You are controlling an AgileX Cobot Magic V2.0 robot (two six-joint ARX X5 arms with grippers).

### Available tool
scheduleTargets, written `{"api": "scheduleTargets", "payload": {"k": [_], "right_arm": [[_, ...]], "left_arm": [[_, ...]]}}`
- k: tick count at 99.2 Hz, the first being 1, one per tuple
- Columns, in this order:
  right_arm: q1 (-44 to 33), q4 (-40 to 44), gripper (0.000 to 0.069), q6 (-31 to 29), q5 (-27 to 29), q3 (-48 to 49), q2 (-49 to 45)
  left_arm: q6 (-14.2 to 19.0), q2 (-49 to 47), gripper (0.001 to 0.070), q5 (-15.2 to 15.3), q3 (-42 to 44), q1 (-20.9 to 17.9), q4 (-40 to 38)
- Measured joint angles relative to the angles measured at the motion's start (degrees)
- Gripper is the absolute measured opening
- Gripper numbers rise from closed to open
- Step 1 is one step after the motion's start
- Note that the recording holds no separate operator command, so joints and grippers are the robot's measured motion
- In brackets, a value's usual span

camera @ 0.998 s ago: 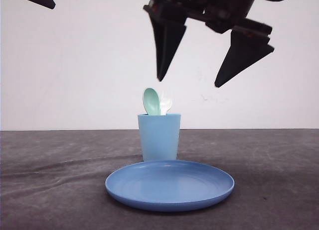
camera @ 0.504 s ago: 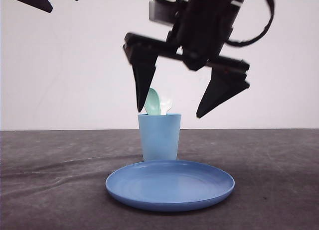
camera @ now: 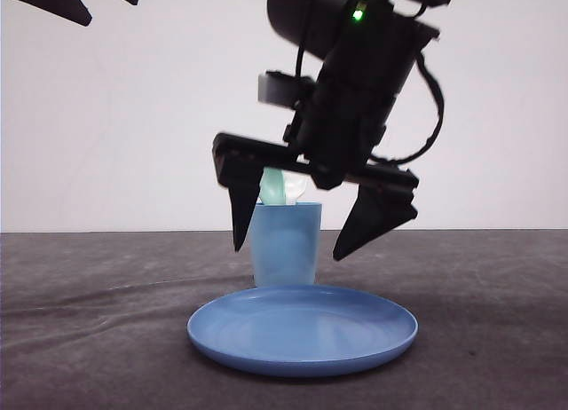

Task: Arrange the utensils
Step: 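Lower the open right gripper around the blue cup and close it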

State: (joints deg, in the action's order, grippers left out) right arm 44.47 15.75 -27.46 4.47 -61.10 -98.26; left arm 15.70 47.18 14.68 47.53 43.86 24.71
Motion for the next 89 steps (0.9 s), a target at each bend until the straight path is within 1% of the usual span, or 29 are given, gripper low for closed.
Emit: {"api": "scheduleTargets", "payload": {"k": [34,52,60,89], "right_arm": [[-1.1,-4.9,0.068,1.0,-0.2,0.0,-1.4],[-2.0,-5.6,0.068,2.0,-0.4,0.0,-1.4],[-2.1,-6.2,0.068,2.2,-1.5,0.0,-1.8],[-2.5,-6.3,0.068,3.7,-1.6,-1.5,-4.4]], "left_arm": [[0.0,0.0,0.0292,0.0,0.0,0.0,0.0],[0.0,0.0,0.0292,0.0,0.0,0.0,0.0],[0.0,0.0,0.0292,0.0,0.0,0.0,0.0],[0.0,0.0,0.0292,0.0,0.0,0.0,0.0]]}}
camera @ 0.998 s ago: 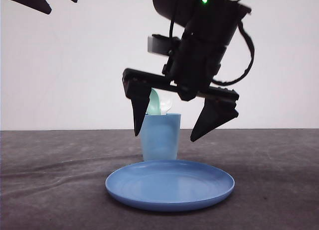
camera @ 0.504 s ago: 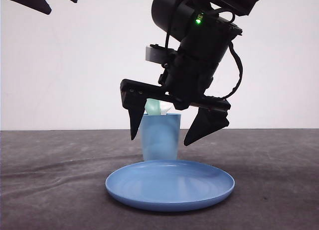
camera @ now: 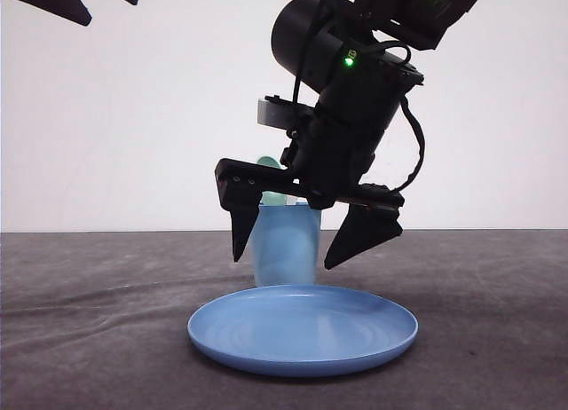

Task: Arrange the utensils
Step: 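Lower the open right gripper around the blue cup and close it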

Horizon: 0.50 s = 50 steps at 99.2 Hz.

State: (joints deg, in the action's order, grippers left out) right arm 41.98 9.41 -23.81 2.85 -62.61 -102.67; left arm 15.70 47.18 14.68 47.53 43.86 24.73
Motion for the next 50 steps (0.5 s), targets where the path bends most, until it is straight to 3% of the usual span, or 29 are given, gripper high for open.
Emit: {"api": "scheduleTargets", "payload": {"k": [33,50], "right_arm": [[-1.2,-1.3,0.0674,1.3,0.2,-0.3,0.0],[-1.5,-1.7,0.0527,1.6,0.1,-0.3,0.0]], "left_arm": [[0.0,0.0,0.0292,0.0,0.0,0.0,0.0],[0.0,0.0,0.0292,0.0,0.0,0.0,0.0]]}}
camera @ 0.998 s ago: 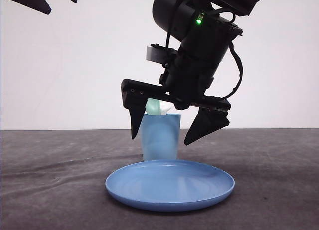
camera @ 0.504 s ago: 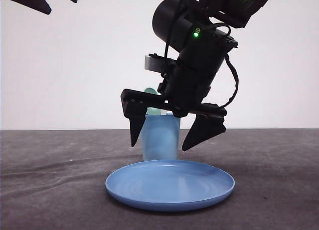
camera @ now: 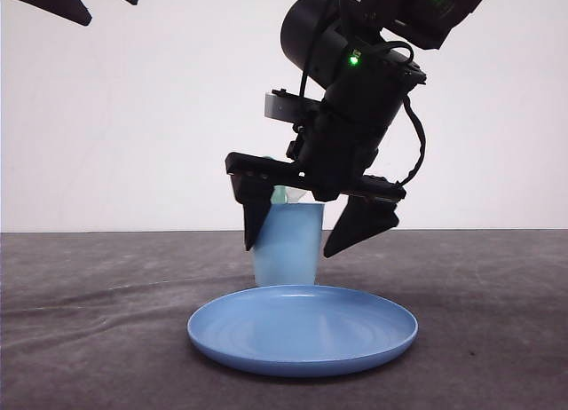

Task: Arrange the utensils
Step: 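Lower the open right gripper around the blue cup and close it, then lift the blue cup with the right gripper above the plate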

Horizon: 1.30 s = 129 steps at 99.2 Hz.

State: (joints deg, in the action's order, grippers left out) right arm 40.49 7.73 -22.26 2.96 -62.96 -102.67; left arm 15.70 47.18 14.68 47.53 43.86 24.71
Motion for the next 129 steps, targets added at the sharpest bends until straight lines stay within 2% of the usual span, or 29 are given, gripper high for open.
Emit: {"api": "scheduleTargets", "payload": {"k": [28,56,78,106,129], "right_arm": [[0.1,-0.3,0.0413,0.4,0.0,0.0,0.0],[0.1,3.1,0.0401,1.9,0.0,-0.2,2.7],[0.9,10.6,0.0401,5.4,0.1,-0.4,15.1],[6.2,20.7,0.0401,8.6,0.9,-0.4,28.2],[9.6,24.8,0.0401,9.0,3.1,0.0,28.8]], "left_arm": [[0.0,0.0,0.0292,0.0,0.0,0.0,0.1],[0.0,0.0,0.0292,0.0,0.0,0.0,0.8],[0.0,0.0,0.0292,0.1,0.0,0.0,1.9],[0.0,0.0,0.0292,0.1,0.0,0.0,2.0],[0.0,0.0,0.0292,0.2,0.0,0.0,2.0]]}}
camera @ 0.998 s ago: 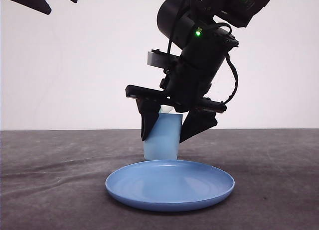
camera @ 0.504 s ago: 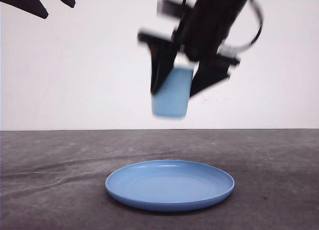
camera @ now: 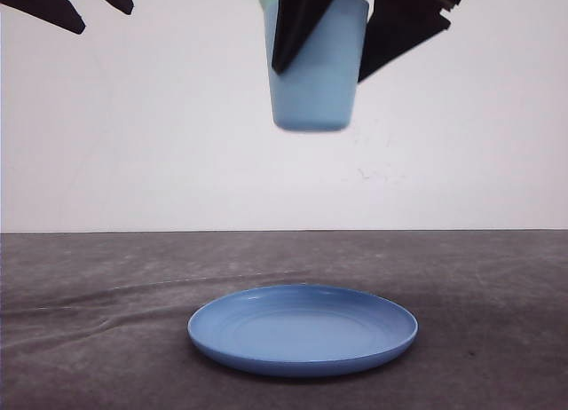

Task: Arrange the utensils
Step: 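Lift the blue cup with the right gripper above the plate, then lower the cup onto the plate center and open the right gripper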

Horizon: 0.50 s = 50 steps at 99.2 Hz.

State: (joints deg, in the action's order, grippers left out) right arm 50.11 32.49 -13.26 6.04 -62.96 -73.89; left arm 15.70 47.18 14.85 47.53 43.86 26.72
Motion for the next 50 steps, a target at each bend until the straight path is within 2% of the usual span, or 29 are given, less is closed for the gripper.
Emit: {"api": "scheduleTargets", "payload": {"k": [23,50], "right_arm": [[3.9,-5.2,0.0401,0.0,1.7,7.6,0.0],[6.7,-16.6,0.04,-0.1,1.7,17.8,-4.0]], "left_arm": [[0.0,0.0,0.0292,0.0,0.0,0.0,0.1],[0.0,0.0,0.0292,0.0,0.0,0.0,0.1]]}}
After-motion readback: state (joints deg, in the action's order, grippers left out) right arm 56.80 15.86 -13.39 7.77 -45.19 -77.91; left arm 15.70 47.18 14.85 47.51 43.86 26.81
